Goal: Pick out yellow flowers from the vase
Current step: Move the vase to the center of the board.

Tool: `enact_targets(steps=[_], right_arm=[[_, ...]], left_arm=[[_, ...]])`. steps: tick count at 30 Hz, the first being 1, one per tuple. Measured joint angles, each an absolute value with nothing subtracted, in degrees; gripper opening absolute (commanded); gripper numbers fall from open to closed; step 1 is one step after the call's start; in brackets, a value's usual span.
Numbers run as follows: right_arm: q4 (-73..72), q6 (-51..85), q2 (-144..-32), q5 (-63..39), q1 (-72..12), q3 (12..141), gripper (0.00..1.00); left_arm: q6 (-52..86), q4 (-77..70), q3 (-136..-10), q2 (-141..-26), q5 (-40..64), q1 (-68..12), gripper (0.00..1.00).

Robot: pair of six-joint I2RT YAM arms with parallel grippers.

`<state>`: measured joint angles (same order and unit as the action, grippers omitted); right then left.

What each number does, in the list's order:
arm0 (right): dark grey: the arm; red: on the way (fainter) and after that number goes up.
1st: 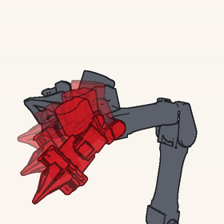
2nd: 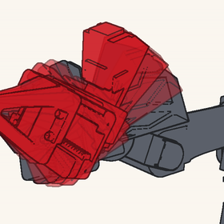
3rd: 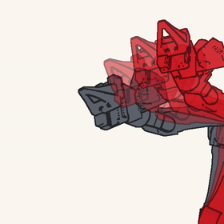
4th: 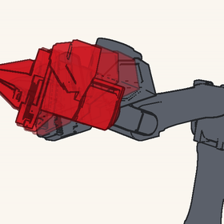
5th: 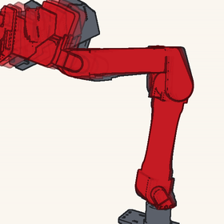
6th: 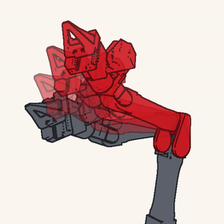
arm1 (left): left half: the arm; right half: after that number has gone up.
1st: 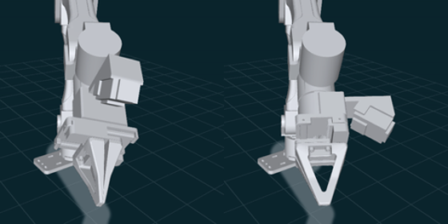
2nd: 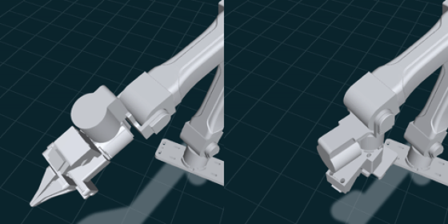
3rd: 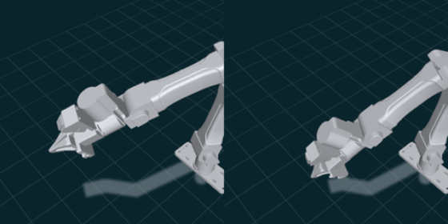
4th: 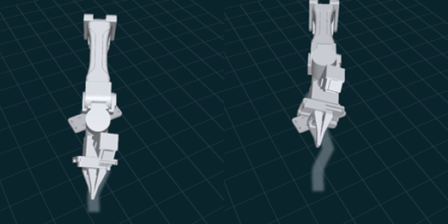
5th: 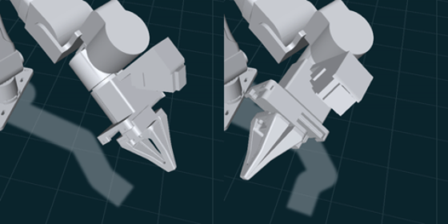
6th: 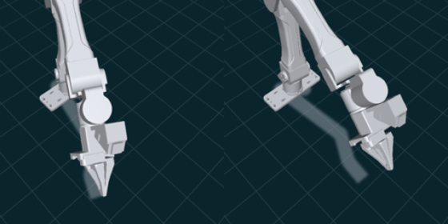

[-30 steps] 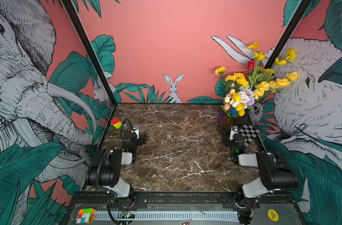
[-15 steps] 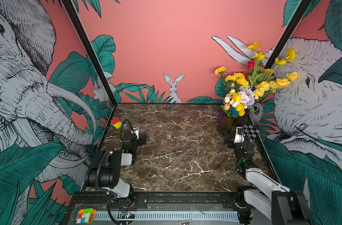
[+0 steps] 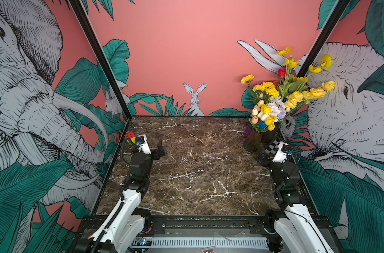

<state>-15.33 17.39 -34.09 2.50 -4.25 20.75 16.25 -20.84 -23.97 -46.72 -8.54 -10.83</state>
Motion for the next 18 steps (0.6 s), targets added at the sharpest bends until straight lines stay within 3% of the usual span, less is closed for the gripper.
enact_targets(steps=[9,18], right_arm=[[-18.9,14.4,-48.6,5.7,-4.4,21.6,0.96],[-44.9,5.3,-72.7,7.1,-4.5,21.6,0.96]], left_arm=[[21.5,-22.3,-16.4,-51.4,4.3,-10.9,0.99],[20.2,-34.3,-10.0,-53.2,10.7,-12.3,0.99]])
